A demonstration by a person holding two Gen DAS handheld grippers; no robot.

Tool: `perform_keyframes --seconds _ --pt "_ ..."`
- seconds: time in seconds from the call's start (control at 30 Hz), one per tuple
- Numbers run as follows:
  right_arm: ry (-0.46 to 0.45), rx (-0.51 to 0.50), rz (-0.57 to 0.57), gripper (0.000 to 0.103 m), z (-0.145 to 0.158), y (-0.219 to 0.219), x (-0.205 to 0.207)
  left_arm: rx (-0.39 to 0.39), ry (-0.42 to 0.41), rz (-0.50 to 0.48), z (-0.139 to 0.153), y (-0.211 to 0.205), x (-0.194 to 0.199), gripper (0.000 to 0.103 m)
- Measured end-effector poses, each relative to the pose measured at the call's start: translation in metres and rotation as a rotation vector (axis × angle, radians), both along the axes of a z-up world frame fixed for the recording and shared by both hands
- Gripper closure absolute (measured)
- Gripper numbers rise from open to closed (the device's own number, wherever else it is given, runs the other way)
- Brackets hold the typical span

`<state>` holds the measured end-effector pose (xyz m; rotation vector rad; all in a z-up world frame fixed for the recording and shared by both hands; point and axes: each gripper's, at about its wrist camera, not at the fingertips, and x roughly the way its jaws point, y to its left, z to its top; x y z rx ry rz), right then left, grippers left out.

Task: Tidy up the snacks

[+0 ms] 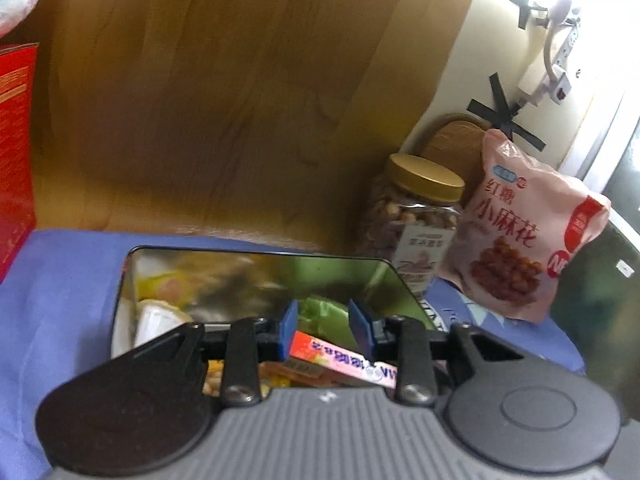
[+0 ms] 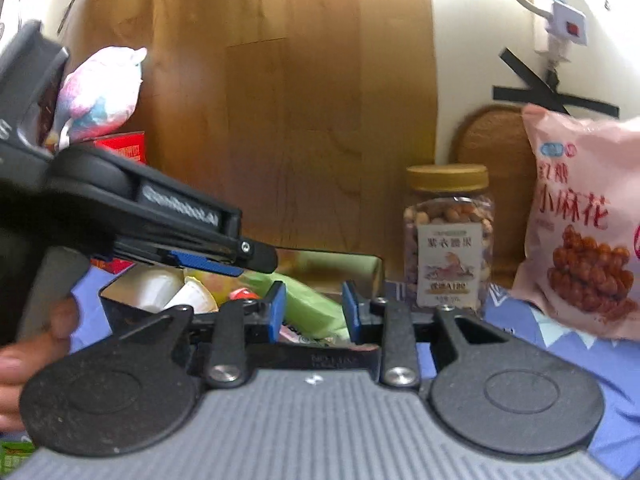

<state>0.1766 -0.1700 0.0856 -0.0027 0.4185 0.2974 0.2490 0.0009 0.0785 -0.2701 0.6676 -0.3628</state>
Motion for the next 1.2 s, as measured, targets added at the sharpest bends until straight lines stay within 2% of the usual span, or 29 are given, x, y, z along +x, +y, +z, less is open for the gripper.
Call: perform_keyframes --seconds 0.1,0.2,0.3,0.43,0.47,0.5,0.53,0.7,0.9,0.97,1.13,1.2 --pt "0.009 0.043 -0.002 0.069 -0.001 -0.014 -0.023 -0.033 -0.009 -0.012 0.002 0.011 -0.021 0.074" --pt "0.059 0.126 0.003 0.068 -0.006 -0.031 -0.050 -0.026 -0.033 -0.022 0.007 0.018 -0.053 0.074" --pt "0.120 0.214 0.007 0.053 -0.016 -0.049 -0.077 -0.011 -0.028 -0.045 0.004 0.023 -0.087 0.073" --pt "0.176 0.266 -0.013 0.049 -0.028 -0.062 -0.108 0.021 0.010 -0.067 -0.011 0.029 -0.127 0.070" --pt "0.192 0.279 -0.016 0.047 -0.031 -0.064 -0.115 0.030 0.017 -0.063 -0.015 0.033 -0.135 0.070" --pt "0.209 0.290 -0.012 0.039 -0.033 -0.064 -0.119 0.032 0.022 -0.058 -0.017 0.037 -0.143 0.070" --pt "0.222 0.298 -0.003 0.038 -0.034 -0.065 -0.124 0.027 0.028 -0.046 -0.019 0.044 -0.151 0.070" --pt "0.278 0.312 0.135 0.038 -0.037 -0.060 -0.149 -0.031 0.070 -0.008 -0.024 0.081 -0.189 0.070" --pt "0.341 0.347 0.273 0.039 -0.046 -0.048 -0.171 -0.091 0.143 -0.079 -0.034 0.091 -0.233 0.070" --pt "0.363 0.345 0.303 0.042 -0.049 -0.043 -0.174 -0.126 0.174 -0.108 -0.040 0.091 -0.243 0.070" --pt "0.415 0.347 0.356 0.061 -0.058 -0.032 -0.175 -0.131 0.235 -0.134 -0.059 0.078 -0.258 0.070" --pt "0.413 0.361 0.353 0.062 -0.059 -0.032 -0.175 -0.157 0.262 -0.139 -0.068 0.074 -0.257 0.070"
